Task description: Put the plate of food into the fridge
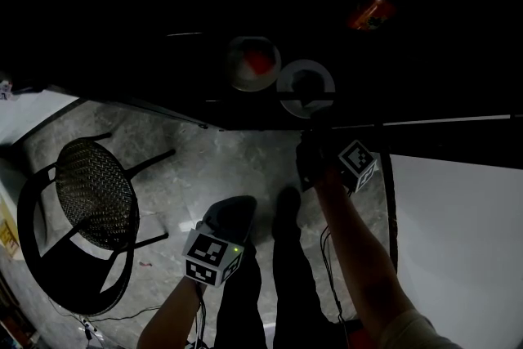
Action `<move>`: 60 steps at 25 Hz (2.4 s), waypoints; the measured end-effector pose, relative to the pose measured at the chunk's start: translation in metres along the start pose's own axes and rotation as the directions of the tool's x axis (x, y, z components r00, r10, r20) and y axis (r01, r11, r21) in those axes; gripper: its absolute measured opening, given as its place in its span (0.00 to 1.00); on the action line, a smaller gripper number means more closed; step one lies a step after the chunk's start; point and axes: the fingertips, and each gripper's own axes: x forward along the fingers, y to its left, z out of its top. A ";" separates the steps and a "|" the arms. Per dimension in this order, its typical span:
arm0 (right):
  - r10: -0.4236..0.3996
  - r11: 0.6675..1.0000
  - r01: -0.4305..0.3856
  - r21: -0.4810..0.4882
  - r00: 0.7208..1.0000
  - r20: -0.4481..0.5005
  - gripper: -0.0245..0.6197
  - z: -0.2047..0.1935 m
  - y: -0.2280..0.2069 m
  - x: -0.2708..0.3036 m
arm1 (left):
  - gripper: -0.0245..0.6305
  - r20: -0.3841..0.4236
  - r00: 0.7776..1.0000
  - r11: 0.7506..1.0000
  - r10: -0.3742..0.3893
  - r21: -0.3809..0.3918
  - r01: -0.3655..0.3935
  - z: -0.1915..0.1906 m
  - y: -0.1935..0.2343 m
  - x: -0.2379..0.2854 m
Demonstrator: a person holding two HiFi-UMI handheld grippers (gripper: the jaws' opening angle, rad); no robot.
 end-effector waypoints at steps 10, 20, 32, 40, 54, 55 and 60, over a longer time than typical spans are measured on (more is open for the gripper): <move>-0.008 1.000 0.008 0.017 1.000 0.021 0.09 0.006 0.004 0.010 | 0.05 0.003 1.000 0.999 0.031 0.029 -0.031 0.008 0.014 0.001; -0.009 1.000 0.009 0.005 0.999 0.038 0.09 0.016 0.002 0.021 | 0.05 -0.002 1.000 0.999 0.027 0.019 -0.027 0.003 0.015 -0.001; -0.015 0.999 0.015 -0.031 1.000 -0.010 0.09 -0.003 0.006 0.010 | 0.05 -0.013 1.000 1.000 0.025 0.008 -0.025 -0.006 0.019 -0.005; -0.028 0.997 0.027 -0.070 0.999 -0.017 0.09 -0.002 0.010 0.015 | 0.05 -0.010 1.000 1.000 0.028 0.001 -0.028 -0.010 0.021 -0.009; -0.023 0.995 0.022 -0.094 1.000 -0.011 0.09 0.004 0.016 0.029 | 0.05 -0.022 0.999 0.999 0.034 -0.011 -0.034 -0.018 0.026 -0.008; -0.022 0.995 0.021 -0.095 1.000 -0.008 0.09 0.006 0.017 0.029 | 0.05 -0.025 0.999 0.999 0.036 -0.009 -0.036 -0.018 0.027 -0.008; -0.021 0.994 0.020 -0.108 1.000 -0.006 0.09 0.007 0.020 0.033 | 0.05 -0.026 0.999 0.999 0.048 0.007 -0.048 -0.012 0.033 -0.005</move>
